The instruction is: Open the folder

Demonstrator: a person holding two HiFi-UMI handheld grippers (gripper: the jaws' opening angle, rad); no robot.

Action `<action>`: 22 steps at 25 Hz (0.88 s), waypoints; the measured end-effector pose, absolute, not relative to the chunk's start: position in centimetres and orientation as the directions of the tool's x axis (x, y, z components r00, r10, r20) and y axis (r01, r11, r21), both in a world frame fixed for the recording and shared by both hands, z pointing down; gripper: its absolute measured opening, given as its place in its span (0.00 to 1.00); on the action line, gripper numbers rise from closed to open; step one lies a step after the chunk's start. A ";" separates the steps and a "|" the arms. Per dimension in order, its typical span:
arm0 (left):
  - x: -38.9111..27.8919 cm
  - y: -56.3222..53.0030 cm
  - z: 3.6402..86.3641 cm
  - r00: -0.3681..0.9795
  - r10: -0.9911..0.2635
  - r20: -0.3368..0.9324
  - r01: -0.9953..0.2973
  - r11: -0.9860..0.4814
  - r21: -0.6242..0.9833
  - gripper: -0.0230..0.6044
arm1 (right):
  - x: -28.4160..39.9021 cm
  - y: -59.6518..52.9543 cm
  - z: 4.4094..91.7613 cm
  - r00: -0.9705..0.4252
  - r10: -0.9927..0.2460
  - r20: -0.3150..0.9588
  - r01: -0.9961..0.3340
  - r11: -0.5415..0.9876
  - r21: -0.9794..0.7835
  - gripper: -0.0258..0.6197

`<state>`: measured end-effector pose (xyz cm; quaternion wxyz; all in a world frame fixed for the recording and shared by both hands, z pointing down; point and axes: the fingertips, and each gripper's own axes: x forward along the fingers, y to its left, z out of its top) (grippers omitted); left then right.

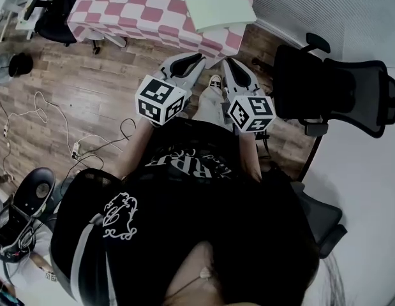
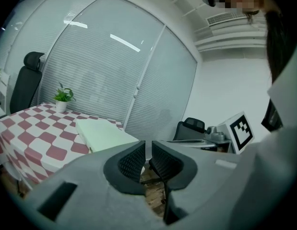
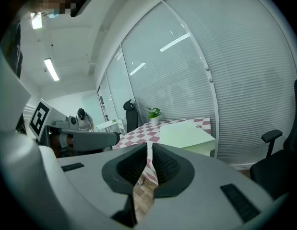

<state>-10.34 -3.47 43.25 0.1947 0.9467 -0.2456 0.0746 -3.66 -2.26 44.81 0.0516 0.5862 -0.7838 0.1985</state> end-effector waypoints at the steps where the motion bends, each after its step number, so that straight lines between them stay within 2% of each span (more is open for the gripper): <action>1: -9.9 -4.1 43.4 0.864 -0.443 0.241 -0.502 -0.799 0.332 0.12 | -3.0 -2.8 44.9 -0.311 -0.897 0.315 -0.938 0.236 -0.255 0.09; 12: -0.8 -10.9 44.7 0.837 -0.459 0.297 -0.543 -0.760 0.356 0.12 | 8.4 -9.7 45.4 -0.306 -0.885 0.352 -0.941 0.223 -0.256 0.09; 22: 7.1 -15.1 46.7 0.791 -0.482 0.376 -0.596 -0.745 0.300 0.12 | 16.5 -15.1 46.4 -0.377 -0.844 0.381 -0.921 0.299 -0.249 0.09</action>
